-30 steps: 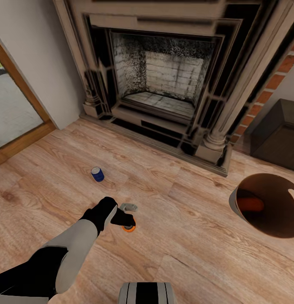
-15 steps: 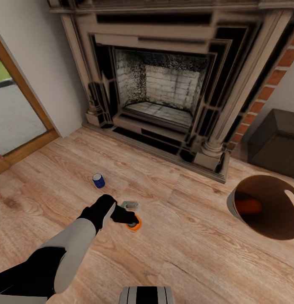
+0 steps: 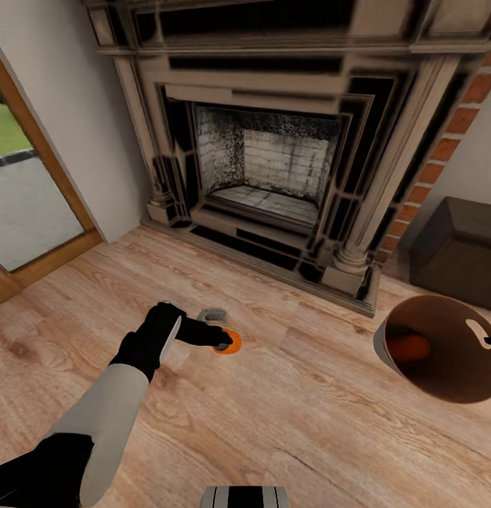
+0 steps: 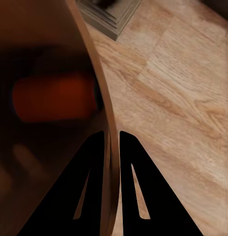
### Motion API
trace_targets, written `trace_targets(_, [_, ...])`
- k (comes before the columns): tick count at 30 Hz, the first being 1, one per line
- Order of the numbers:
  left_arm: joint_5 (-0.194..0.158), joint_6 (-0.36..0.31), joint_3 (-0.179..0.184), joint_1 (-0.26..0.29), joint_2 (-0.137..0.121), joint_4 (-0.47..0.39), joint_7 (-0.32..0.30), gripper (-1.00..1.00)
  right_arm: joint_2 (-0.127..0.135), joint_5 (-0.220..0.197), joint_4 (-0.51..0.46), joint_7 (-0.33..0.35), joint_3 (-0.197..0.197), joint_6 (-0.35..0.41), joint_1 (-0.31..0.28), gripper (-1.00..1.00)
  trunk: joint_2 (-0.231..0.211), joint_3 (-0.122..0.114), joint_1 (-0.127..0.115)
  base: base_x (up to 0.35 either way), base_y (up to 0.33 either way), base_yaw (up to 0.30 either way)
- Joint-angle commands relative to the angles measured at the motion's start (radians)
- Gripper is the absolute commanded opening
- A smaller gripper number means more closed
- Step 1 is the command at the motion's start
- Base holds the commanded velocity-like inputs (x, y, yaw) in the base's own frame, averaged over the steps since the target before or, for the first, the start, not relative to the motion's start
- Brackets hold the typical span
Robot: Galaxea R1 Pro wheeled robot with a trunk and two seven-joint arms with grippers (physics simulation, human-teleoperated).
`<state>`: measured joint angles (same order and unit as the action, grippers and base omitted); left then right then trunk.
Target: Put the three can of soda from the living room inside the tash can in the kitchen.
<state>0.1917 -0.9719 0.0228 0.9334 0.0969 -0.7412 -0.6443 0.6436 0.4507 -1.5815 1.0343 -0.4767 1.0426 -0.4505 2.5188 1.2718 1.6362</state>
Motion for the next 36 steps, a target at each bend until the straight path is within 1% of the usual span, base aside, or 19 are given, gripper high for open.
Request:
trace_targets(1, [0.000,-0.005,0.006,-0.003,-0.012,-0.008,-0.024,-1.00,-0.001,-0.010,0.000,0.004,0.001,0.005,-0.001,-1.00,0.000,-0.004,0.000,0.000,0.000,0.000])
trace_targets(4, [0.000,-0.031,0.065,-0.004,-0.038,-0.017,-0.096,-1.00,-0.002,-0.010,0.001,0.004,0.002,0.005,-0.001,-1.00,-0.001,-0.016,-0.002,0.000,0.000,0.000])
trace_targets(5, [0.000,-0.057,0.116,-0.005,-0.047,-0.020,-0.142,-1.00,-0.002,-0.011,0.001,0.004,0.003,0.005,-0.001,-1.00,-0.001,-0.020,-0.002,0.000,0.000,0.000])
trace_targets(7, [-0.001,-0.075,0.167,-0.004,-0.053,-0.025,-0.189,-1.00,-0.003,-0.011,0.001,0.004,0.003,0.005,-0.001,-1.00,-0.002,-0.027,-0.003,0.000,0.000,0.000])
trace_targets(9, [0.001,-0.075,0.230,0.000,-0.063,-0.029,-0.270,-1.00,-0.003,-0.012,0.001,0.004,0.003,0.005,0.000,-1.00,-0.002,-0.035,-0.004,0.000,0.000,0.000])
trace_targets(13, [0.002,-0.075,0.265,0.015,-0.092,-0.022,-0.360,-1.00,-0.004,-0.013,0.002,0.005,0.004,0.005,0.001,-1.00,-0.003,-0.050,-0.006,0.000,0.000,0.000])
trace_targets(14, [0.003,-0.075,0.272,0.037,-0.105,-0.018,-0.402,-1.00,-0.004,-0.013,0.002,0.005,0.003,0.005,0.001,-1.00,-0.003,-0.054,-0.006,0.000,0.000,0.000])
trace_targets(16, [0.004,-0.075,0.282,0.065,-0.120,-0.008,-0.447,-1.00,-0.005,-0.013,0.002,0.006,0.003,0.005,0.001,-1.00,-0.004,-0.062,-0.007,0.000,0.000,0.000])
trace_targets(18, [0.004,-0.075,0.330,0.134,-0.154,0.037,-0.543,-1.00,-0.006,-0.015,0.002,0.009,0.001,0.005,0.001,-1.00,-0.004,-0.070,-0.008,0.000,0.000,0.000])
trace_targets(19, [0.004,-0.075,0.365,0.193,-0.178,0.076,-0.615,-1.00,-0.007,-0.017,0.002,0.022,-0.001,0.005,0.002,-1.00,-0.004,-0.074,-0.009,0.000,0.000,0.000])
trace_targets(22, [0.001,-0.075,0.390,0.258,-0.222,0.101,-0.727,-1.00,-0.007,-0.015,0.002,0.083,-0.003,0.005,0.002,-1.00,-0.005,-0.085,-0.010,0.000,0.000,0.000])
trace_targets(23, [-0.005,-0.075,0.395,0.289,-0.284,0.100,-0.829,-1.00,-0.008,-0.013,0.002,0.120,-0.002,0.005,0.003,-1.00,-0.005,-0.089,-0.010,0.000,0.000,0.000])
trace_targets(25, [-0.012,-0.075,0.393,0.305,-0.364,0.076,-0.915,-1.00,-0.009,-0.013,0.002,0.136,0.002,0.005,0.003,-1.00,-0.006,-0.097,-0.011,0.000,0.000,0.000])
trace_targets(26, [-0.017,-0.075,0.392,0.311,-0.415,0.043,-0.927,-1.00,-0.012,-0.014,0.002,0.143,0.010,0.005,0.003,-1.00,-0.006,-0.101,-0.012,0.000,0.000,0.000])
trace_targets(29, [-0.024,-0.075,0.393,0.314,-0.441,-0.027,-0.927,-1.00,-0.021,-0.015,0.002,0.147,0.034,0.005,0.003,-1.00,-0.007,-0.112,-0.013,0.000,0.000,0.000])
trace_targets(32, [-0.053,-0.075,0.397,0.314,-0.472,-0.162,-0.927,-1.00,-0.038,-0.013,0.002,0.147,0.047,0.005,0.003,-1.00,-0.008,-0.124,-0.014,0.000,0.000,0.000])
trace_targets(33, [-0.072,-0.075,0.399,0.314,-0.494,-0.216,-0.927,-1.00,-0.042,-0.013,0.003,0.147,0.050,0.005,0.003,-1.00,-0.008,-0.128,-0.015,0.000,0.000,0.000])
trace_targets(34, [-0.085,-0.075,0.399,0.314,-0.503,-0.240,-0.927,-1.00,-0.043,-0.013,0.003,0.147,0.050,0.005,0.003,-1.00,-0.008,-0.132,-0.015,0.000,0.000,0.000])
trace_targets(36, [-0.144,-0.075,0.401,0.312,-0.529,-0.303,-0.927,-1.00,-0.047,-0.013,0.002,0.147,0.053,0.005,0.003,-1.00,-0.008,-0.139,-0.016,0.000,0.000,0.000])
